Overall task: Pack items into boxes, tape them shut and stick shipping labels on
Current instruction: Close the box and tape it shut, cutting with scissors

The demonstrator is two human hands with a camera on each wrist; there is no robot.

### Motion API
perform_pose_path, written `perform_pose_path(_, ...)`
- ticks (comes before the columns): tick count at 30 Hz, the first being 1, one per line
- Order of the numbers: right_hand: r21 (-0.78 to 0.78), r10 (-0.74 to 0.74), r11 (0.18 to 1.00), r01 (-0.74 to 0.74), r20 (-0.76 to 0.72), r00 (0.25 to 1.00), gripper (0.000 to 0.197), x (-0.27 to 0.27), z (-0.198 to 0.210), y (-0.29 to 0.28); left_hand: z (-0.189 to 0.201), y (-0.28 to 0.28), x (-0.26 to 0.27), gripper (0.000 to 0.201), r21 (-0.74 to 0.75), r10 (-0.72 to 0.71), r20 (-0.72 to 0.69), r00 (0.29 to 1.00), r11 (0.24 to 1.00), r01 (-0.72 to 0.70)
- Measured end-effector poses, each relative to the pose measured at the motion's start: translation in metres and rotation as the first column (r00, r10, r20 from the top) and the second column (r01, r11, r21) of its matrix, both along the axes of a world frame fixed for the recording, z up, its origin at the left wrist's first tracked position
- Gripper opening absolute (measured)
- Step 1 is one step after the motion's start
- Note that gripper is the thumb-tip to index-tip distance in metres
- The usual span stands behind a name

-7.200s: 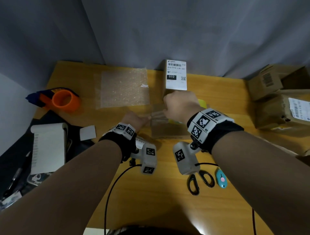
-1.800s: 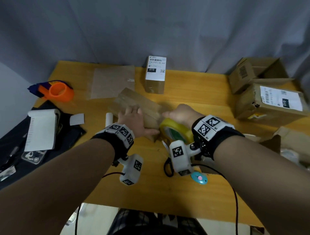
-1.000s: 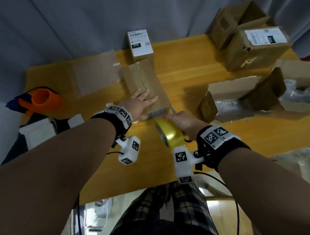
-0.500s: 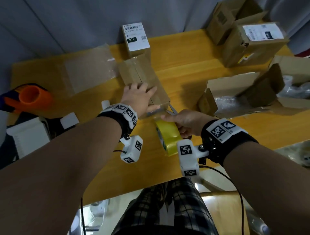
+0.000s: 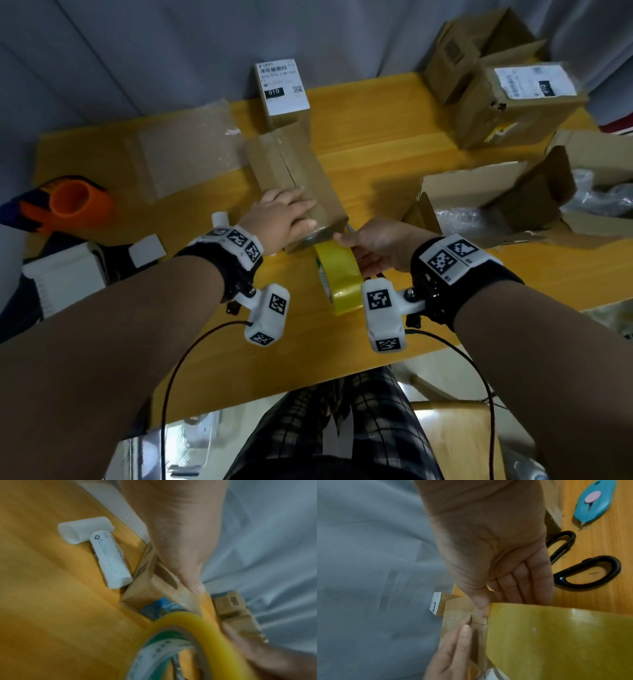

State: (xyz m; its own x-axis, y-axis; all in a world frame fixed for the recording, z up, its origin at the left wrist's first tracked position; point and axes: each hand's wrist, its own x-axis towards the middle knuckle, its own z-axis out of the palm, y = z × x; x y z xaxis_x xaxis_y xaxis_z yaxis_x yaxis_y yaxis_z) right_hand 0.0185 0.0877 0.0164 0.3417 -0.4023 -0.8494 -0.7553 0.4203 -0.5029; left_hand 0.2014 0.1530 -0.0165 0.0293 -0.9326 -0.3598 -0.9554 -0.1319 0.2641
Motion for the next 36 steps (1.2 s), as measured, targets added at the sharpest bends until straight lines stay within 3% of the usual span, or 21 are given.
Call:
perform_pose_path(2,-0.028,-0.015,0.999,0.016,0.006,1.0,0.044,0.001,0.003,0.003,0.009,0.009,-0.002,0.038,-0.097,0.125,-0.054,0.991,0.987,-0.13)
perform_pose_path(3,-0.042,-0.022,0.999,0.023,0.006,1.0,0.043,0.001,0.004,0.005,0.015,0.014,-0.006,0.04,-0.075,0.218,-0.07,0.973,0.972,-0.223)
perform_pose_path(5,-0.058,-0.01,0.998,0.01,0.005,1.0,0.042,0.002,0.005,0.008,0.02,0.024,-0.018,0.061,0.188,0.417,-0.191,0.889,0.904,-0.384)
perform_pose_path(7,-0.055,0.011,0.998,-0.011,0.004,1.0,0.041,0.002,0.005,0.013,0.02,0.029,-0.034,0.08,0.517,0.677,-0.371,0.636,0.719,-0.464)
perform_pose_path(8,-0.047,0.022,0.999,-0.022,0.001,1.0,0.04,0.002,0.004,0.016,0.02,0.029,-0.041,0.085,0.605,0.765,-0.396,0.507,0.633,-0.483)
perform_pose_path(9,-0.04,0.028,0.999,-0.028,0.001,1.0,0.04,0.003,0.004,0.019,0.018,0.029,-0.046,0.089,0.635,0.812,-0.393,0.431,0.579,-0.512)
perform_pose_path(13,-0.002,0.053,0.999,-0.053,0.057,0.997,0.033,0.002,0.007,0.031,-0.013,0.027,-0.047,0.128,0.667,0.827,-0.307,0.47,0.539,-0.513)
perform_pose_path(14,0.005,0.089,0.996,-0.09,0.055,0.994,0.034,0.002,0.007,0.03,-0.017,0.027,-0.046,0.121,0.696,0.846,-0.289,0.449,0.508,-0.509)
perform_pose_path(16,-0.074,0.187,0.98,-0.187,0.0,0.982,0.032,0.004,0.007,0.024,0.003,0.033,-0.052,0.079,0.692,0.852,-0.312,0.42,0.507,-0.515)
perform_pose_path(17,-0.209,0.252,0.943,-0.259,-0.06,0.966,0.029,0.006,0.006,0.019,0.006,0.034,-0.051,0.061,0.644,0.84,-0.321,0.437,0.532,-0.55)
perform_pose_path(18,-0.388,0.32,0.852,-0.352,-0.147,0.936,0.027,0.01,0.004,0.012,0.004,0.036,-0.051,0.05,0.604,0.842,-0.325,0.431,0.536,-0.59)
perform_pose_path(20,-0.664,0.426,0.548,-0.509,-0.302,0.853,0.02,0.02,0.001,0.003,0.004,0.041,-0.052,0.035,0.582,0.842,-0.38,0.383,0.539,-0.608)
perform_pose_path(21,-0.719,0.484,0.426,-0.549,-0.332,0.81,0.028,0.025,0.0,0.002,0.005,0.044,-0.051,0.03,0.578,0.836,-0.41,0.364,0.547,-0.605)
perform_pose_path(22,-0.734,0.568,0.331,-0.594,-0.347,0.746,0.043,0.031,-0.004,0.001,0.004,0.046,-0.048,0.03,0.556,0.815,-0.428,0.391,0.579,-0.596)
perform_pose_path(24,-0.705,0.7,0.177,-0.686,-0.4,0.592,0.067,0.04,-0.012,0.003,0.008,0.051,-0.042,0.036,0.528,0.735,-0.431,0.524,0.676,-0.514)
perform_pose_path(26,-0.653,0.738,0.088,-0.752,-0.464,0.49,0.073,0.043,-0.02,0.008,0.016,0.054,-0.036,0.031,0.515,0.648,-0.427,0.63,0.747,-0.42)
perform_pose_path(28,-0.628,0.713,0.101,-0.772,-0.496,0.496,0.07,0.041,-0.028,0.014,0.019,0.052,-0.029,0.031,0.511,0.568,-0.392,0.723,0.788,-0.342)
perform_pose_path(31,-0.651,0.601,0.139,-0.746,-0.544,0.586,0.064,0.038,-0.033,0.024,0.02,0.042,-0.024,0.036,0.514,0.496,-0.327,0.804,0.808,-0.289)
perform_pose_path(36,-0.643,0.418,0.277,-0.714,-0.588,0.692,0.064,0.042,-0.037,0.006,0.022,0.012,-0.015,0.035,0.427,0.506,-0.31,0.805,0.83,-0.358)
